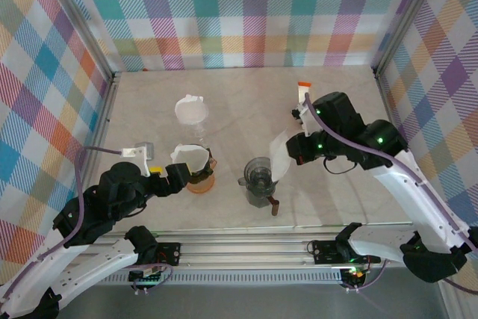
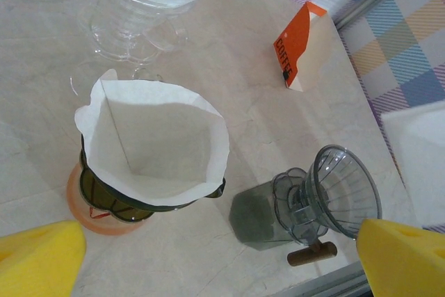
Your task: Place the coffee filter in the dripper
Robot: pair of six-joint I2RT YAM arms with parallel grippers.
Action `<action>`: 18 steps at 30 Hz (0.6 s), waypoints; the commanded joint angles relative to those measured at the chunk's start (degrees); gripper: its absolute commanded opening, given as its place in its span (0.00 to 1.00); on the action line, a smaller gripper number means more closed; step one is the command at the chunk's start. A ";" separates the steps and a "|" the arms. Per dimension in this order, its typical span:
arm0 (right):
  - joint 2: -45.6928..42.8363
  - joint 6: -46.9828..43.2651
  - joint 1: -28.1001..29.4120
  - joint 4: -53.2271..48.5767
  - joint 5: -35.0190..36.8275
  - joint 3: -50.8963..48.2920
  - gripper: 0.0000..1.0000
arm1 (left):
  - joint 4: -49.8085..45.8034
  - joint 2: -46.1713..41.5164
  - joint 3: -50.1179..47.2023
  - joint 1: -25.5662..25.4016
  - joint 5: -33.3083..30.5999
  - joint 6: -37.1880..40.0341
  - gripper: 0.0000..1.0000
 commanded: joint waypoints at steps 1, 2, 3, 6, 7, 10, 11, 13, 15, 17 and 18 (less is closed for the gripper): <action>2.93 2.50 0.47 -7.50 -8.57 3.28 0.00 | 1.12 -0.33 -0.32 -0.42 1.77 0.69 1.00; 3.87 2.73 0.48 -8.10 -9.58 3.90 0.00 | 1.42 -0.18 -0.44 -0.39 1.97 0.72 1.00; 4.98 2.91 0.47 -8.93 -10.06 4.67 0.00 | 1.68 0.06 -0.55 -0.38 2.29 0.74 1.00; 8.43 3.25 0.48 -10.92 -9.79 6.76 0.00 | 2.73 1.14 -0.89 -0.35 3.59 1.29 1.00; 9.39 3.54 0.48 -11.18 -9.51 7.18 0.00 | 3.01 1.63 -0.98 -0.35 4.03 1.39 1.00; 12.73 4.82 0.48 -12.46 -7.87 8.41 0.00 | 4.52 3.54 -0.90 -0.36 5.98 2.30 1.00; 13.69 5.16 0.48 -12.97 -7.10 8.77 0.00 | 5.11 4.31 -0.73 -0.41 6.64 2.75 1.00; 15.38 5.94 0.48 -13.92 -5.36 9.45 0.00 | 6.43 5.95 -0.31 -0.37 8.50 3.65 1.00; 16.93 6.69 0.48 -15.26 -3.68 10.66 0.00 | 8.48 7.88 0.37 -0.37 11.07 4.36 0.97; 17.92 7.35 0.48 -16.29 -1.80 12.01 0.00 | 10.75 9.91 1.11 -0.48 13.23 4.86 0.95; 18.43 7.69 0.47 -16.72 -0.78 12.55 0.00 | 12.22 11.12 1.23 -0.58 14.44 4.88 0.94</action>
